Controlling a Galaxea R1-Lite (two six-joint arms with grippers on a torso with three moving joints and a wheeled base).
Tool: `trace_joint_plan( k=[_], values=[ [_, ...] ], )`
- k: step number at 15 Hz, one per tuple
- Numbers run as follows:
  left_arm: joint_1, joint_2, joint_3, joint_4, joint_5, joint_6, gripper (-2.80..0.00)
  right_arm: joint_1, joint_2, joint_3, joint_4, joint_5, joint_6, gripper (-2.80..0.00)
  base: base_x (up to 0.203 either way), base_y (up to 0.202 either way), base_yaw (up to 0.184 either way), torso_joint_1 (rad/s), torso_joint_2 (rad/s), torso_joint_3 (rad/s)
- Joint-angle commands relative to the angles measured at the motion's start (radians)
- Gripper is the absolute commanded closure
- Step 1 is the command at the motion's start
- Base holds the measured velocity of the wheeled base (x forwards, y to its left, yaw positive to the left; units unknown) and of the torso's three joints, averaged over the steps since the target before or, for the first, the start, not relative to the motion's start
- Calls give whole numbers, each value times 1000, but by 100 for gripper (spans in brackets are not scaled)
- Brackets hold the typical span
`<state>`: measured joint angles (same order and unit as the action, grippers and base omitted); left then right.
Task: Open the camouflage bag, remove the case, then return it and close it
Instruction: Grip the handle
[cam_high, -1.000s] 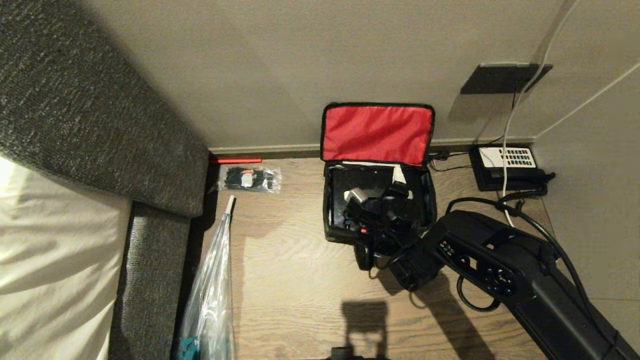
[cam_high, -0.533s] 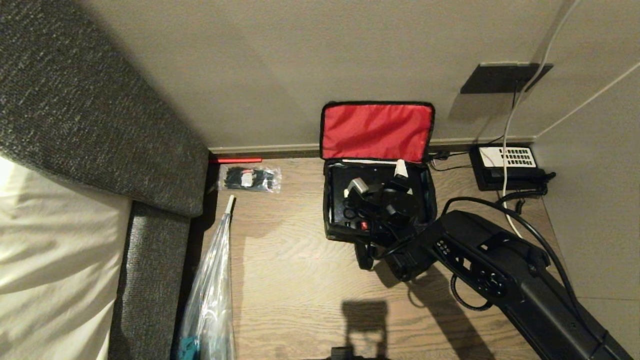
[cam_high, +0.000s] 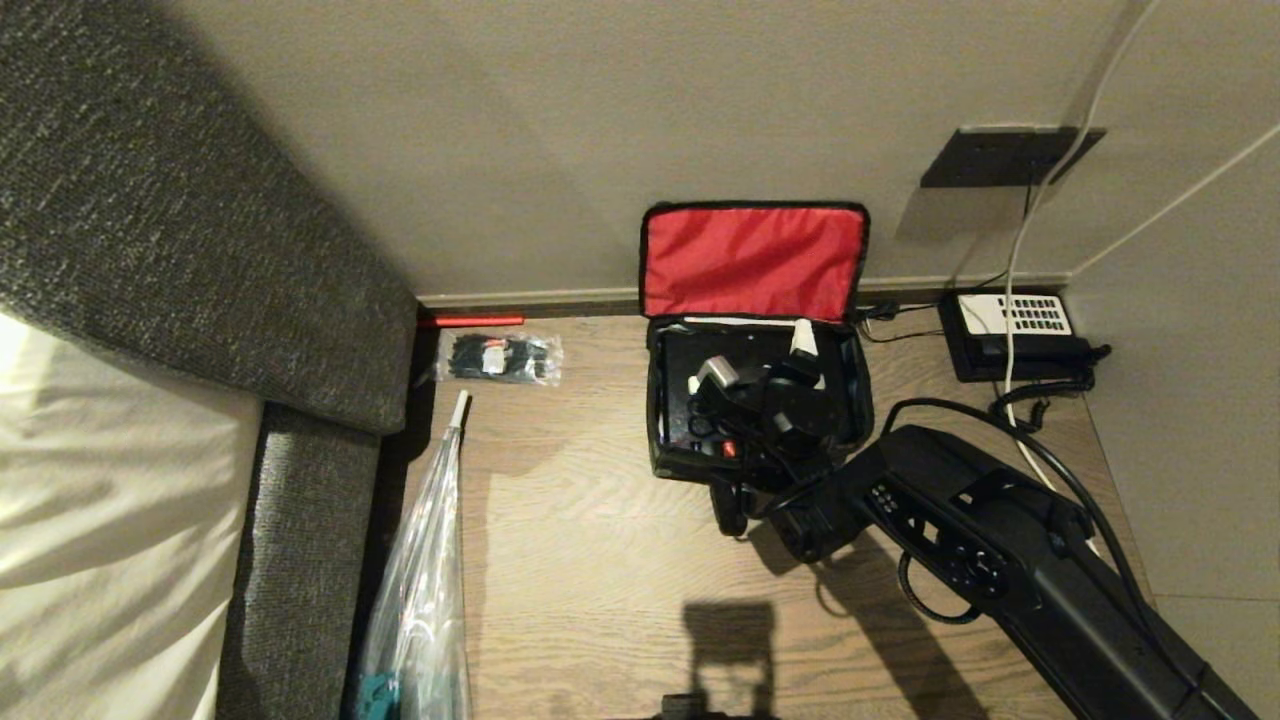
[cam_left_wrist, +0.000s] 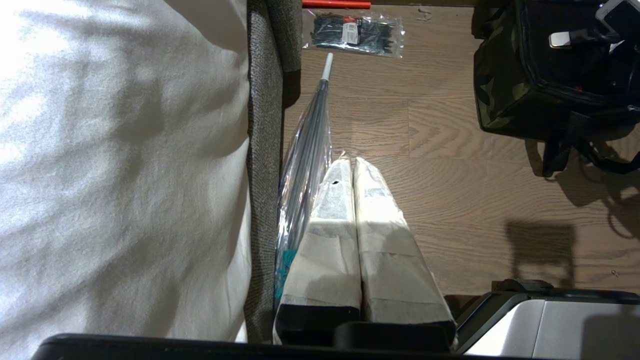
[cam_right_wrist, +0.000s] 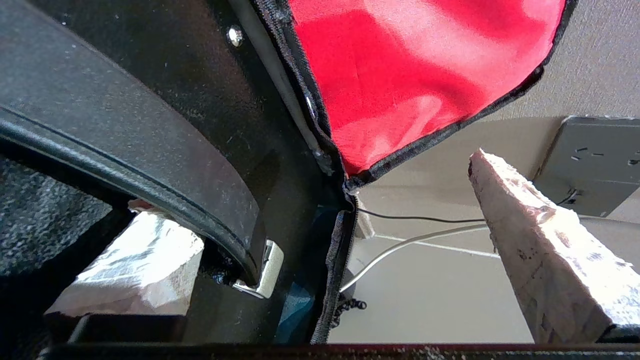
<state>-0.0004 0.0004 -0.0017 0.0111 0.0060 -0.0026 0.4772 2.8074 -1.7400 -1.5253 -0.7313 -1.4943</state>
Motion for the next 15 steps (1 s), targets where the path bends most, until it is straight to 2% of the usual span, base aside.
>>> trace_joint_plan(
  k=[1, 2, 15],
  values=[
    [0, -2, 0, 0, 0, 0, 0, -3, 8, 13, -4, -2, -9, -280, 0, 0, 0, 0, 0, 0],
    [-1, -2, 0, 0, 0, 0, 0, -3, 13, 10, -4, -2, -8, 0, 0, 0, 0, 0, 0, 0],
    [0, -2, 0, 0, 0, 0, 0, -2, 37, -26, -5, -7, -4, 0, 0, 0, 0, 0, 0, 0]
  ],
)
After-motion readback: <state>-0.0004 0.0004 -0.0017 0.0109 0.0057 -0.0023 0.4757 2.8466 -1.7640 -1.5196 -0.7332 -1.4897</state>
